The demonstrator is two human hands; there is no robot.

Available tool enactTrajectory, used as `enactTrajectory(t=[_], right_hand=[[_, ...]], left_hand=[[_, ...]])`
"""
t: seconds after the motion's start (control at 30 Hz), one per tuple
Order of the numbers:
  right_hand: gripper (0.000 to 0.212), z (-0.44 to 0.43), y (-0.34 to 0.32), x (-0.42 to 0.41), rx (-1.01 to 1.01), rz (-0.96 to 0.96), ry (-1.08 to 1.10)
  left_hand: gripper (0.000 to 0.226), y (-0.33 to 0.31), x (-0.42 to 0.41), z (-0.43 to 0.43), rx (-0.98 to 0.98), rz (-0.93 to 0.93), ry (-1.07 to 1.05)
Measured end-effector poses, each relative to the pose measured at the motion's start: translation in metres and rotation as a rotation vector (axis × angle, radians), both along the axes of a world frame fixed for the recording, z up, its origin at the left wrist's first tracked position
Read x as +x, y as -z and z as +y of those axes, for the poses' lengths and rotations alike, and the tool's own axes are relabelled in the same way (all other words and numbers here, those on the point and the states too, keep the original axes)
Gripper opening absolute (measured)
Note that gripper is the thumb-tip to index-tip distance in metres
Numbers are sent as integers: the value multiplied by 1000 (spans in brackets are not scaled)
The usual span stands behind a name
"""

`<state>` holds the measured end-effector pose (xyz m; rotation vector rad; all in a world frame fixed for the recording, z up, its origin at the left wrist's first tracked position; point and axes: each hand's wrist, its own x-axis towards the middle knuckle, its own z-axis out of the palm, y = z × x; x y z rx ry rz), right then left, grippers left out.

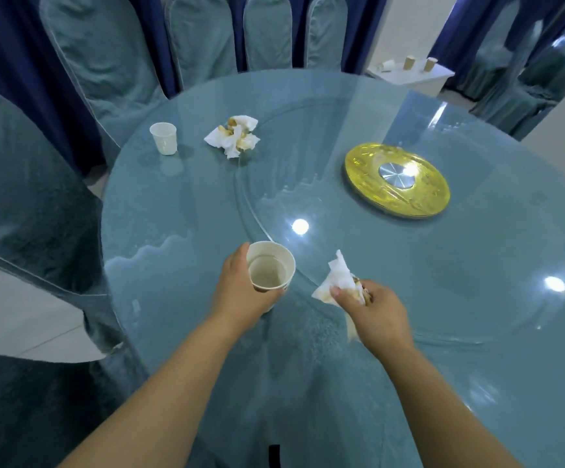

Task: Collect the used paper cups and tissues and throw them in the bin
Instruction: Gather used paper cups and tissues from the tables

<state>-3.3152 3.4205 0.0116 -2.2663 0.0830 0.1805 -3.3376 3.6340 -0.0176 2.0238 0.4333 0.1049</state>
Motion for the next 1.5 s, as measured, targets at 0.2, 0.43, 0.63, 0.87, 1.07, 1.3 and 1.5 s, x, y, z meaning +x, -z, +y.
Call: enactTrajectory(t=[0.2,0.43,0.63,0.87,1.07,1.3,1.5], right_hand=[[36,28,-2,44,-17,-26,-145],[36,82,-6,84,-28,-43,-265],[33,131,2,131,-28,-15,-272],[29,168,19,186,-60,-15,-247],[31,201,33,233,-120,-53,-258],[18,241,44,293,-191,-148,-328],[40,277,49,351,-260,-283,-327]], left_hand=[[90,-1,7,29,43,-8,-160],[89,3,32,83,60,-16,-266],[88,12,71,120,27,-50,-245],[102,13,92,145,-171,-140,-265],[40,7,147,206,-105,-162,-388],[60,18,248,266,188,-87,-283],[75,42,310,299,302,110,-302]])
